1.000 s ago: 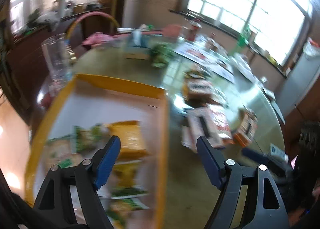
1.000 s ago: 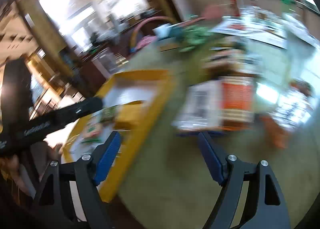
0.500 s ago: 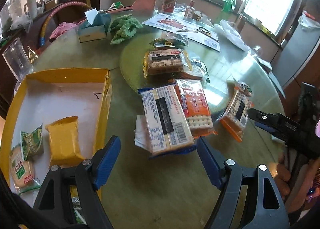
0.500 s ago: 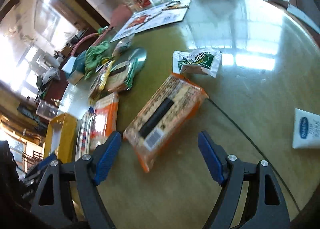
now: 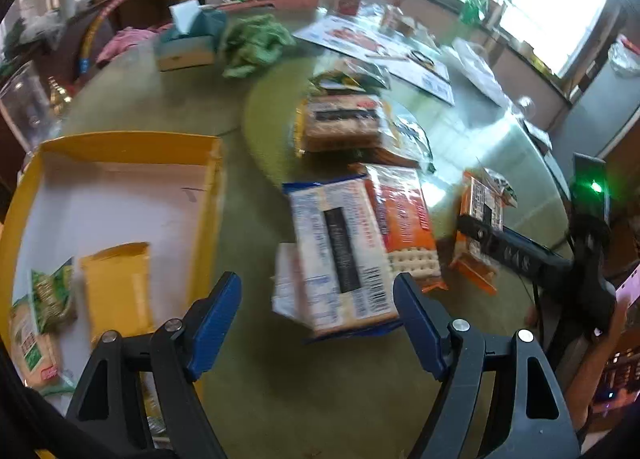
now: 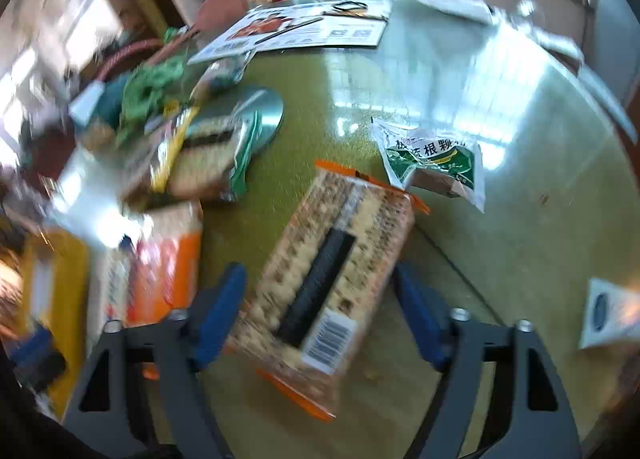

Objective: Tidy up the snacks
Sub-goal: 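Grasp the white-blue biscuit pack with left tool while right tool grasps black-striped cracker pack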

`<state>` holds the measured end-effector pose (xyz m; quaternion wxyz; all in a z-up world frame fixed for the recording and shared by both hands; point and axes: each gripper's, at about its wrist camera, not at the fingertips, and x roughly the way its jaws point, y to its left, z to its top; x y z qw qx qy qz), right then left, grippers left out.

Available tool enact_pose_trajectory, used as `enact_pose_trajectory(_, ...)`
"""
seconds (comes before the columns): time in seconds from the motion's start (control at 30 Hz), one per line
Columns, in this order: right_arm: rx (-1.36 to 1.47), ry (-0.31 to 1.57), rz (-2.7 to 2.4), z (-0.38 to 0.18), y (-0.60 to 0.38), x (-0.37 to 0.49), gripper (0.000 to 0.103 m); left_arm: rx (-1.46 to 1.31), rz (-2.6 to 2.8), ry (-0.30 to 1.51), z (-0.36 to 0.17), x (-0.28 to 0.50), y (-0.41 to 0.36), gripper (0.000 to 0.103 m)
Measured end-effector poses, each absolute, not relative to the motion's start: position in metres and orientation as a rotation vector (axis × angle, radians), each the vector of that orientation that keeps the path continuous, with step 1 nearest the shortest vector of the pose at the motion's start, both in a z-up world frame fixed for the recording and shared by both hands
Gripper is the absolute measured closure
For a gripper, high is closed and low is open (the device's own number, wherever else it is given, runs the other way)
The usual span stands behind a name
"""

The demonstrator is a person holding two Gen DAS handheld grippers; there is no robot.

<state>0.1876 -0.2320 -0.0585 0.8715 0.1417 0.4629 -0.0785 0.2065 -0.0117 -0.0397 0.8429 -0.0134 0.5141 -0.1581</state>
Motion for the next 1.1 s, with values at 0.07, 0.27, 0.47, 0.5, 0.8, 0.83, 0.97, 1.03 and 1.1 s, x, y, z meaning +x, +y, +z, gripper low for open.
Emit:
enact_pose_trajectory(0.07,0.271,0.970,-0.125,-0.058,-0.231,0.176,0.038,-0.003,-0.337,1.106,-0.046,0.213,-0.023,0.025)
enact_pose_trajectory(0.27,0.265,0.952,-0.049,-0.060,-0.238,0.127,0.042,-0.023,-0.347,1.159,-0.064,0.238,-0.044,0.026)
enact_pose_trajectory(0.47,0.229,0.918,0.013,-0.062,-0.225,0.109,0.042,-0.069,-0.329,1.164,-0.072,0.249,-0.044,0.047)
enact_pose_trajectory(0.5,0.230,0.915,0.012,-0.062,-0.225,0.109,0.041,-0.066,-0.327,1.163,-0.071,0.247,-0.042,0.047)
enact_pose_trajectory(0.8,0.192,0.907,0.005,-0.063,-0.212,0.096,0.045,-0.008,-0.344,1.054,-0.056,0.182,-0.033,0.048)
enact_pose_trajectory(0.83,0.192,0.904,0.007,-0.063,-0.211,0.093,0.045,-0.013,-0.356,1.036,-0.053,0.173,-0.031,0.048)
enact_pose_trajectory(0.97,0.208,0.885,0.026,-0.064,-0.206,0.079,0.046,-0.051,-0.392,1.007,-0.046,0.147,-0.022,0.048)
enact_pose_trajectory(1.03,0.227,0.877,0.043,-0.065,-0.205,0.070,0.046,-0.037,-0.394,0.990,-0.043,0.135,-0.019,0.048)
enact_pose_trajectory(1.1,0.246,0.872,0.053,-0.065,-0.202,0.059,0.047,-0.034,-0.399,0.984,-0.041,0.127,-0.016,0.048)
